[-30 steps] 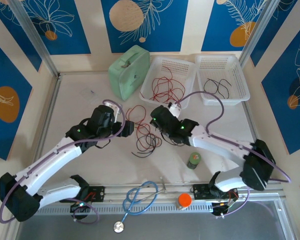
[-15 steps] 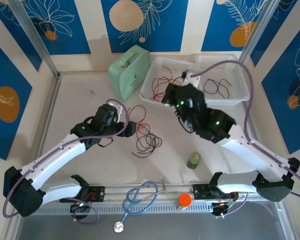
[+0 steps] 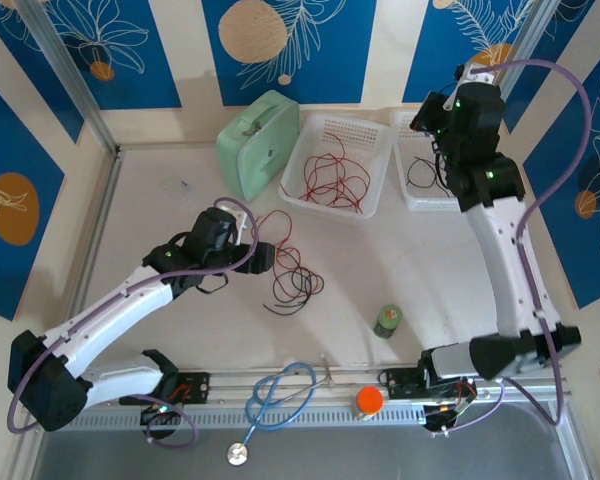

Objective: Untangle the cables

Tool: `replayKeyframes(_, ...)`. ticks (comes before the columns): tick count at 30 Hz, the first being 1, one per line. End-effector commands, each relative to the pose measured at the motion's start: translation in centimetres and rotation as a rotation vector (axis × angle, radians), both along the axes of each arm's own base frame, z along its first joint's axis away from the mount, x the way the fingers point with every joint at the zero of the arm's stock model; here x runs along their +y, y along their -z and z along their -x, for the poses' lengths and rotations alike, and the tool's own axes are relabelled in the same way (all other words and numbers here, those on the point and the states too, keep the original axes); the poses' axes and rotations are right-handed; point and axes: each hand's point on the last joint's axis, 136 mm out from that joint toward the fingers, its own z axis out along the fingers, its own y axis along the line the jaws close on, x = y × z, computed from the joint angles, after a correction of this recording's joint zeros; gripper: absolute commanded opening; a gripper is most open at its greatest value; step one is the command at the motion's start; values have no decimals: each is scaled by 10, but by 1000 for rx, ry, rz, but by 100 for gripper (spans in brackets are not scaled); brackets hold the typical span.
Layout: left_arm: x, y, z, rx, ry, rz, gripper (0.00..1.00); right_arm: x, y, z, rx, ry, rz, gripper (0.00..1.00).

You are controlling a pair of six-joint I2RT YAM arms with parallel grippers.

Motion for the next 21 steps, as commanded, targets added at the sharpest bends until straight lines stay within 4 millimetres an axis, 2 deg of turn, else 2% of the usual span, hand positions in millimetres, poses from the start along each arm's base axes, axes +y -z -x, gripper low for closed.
replayKeyframes(1,-2,-22,-1,-24,-8,60,91,-6,6,-33,-2,-68,14,0)
replayKeyframes(4,-1,-23,0,-21,-11,65,91,-26,22,-69,12,-48,6,0)
replayKeyframes(9,0,-23,3,-13,-22,75,90,-51,66,-125,96,1,-6,0)
replayKeyframes(15,4,-21,8,0,-41,84,90,-75,149,-183,264,71,-46,0)
replayKeyframes(16,5,-20,9,2,-44,84,90,-78,161,-188,295,83,-57,0)
replayKeyframes(18,7,-18,10,9,-53,80,90,-84,199,-198,392,110,-88,0)
replayKeyframes(21,8,-16,11,20,-59,79,90,-92,249,-202,516,162,-128,0)
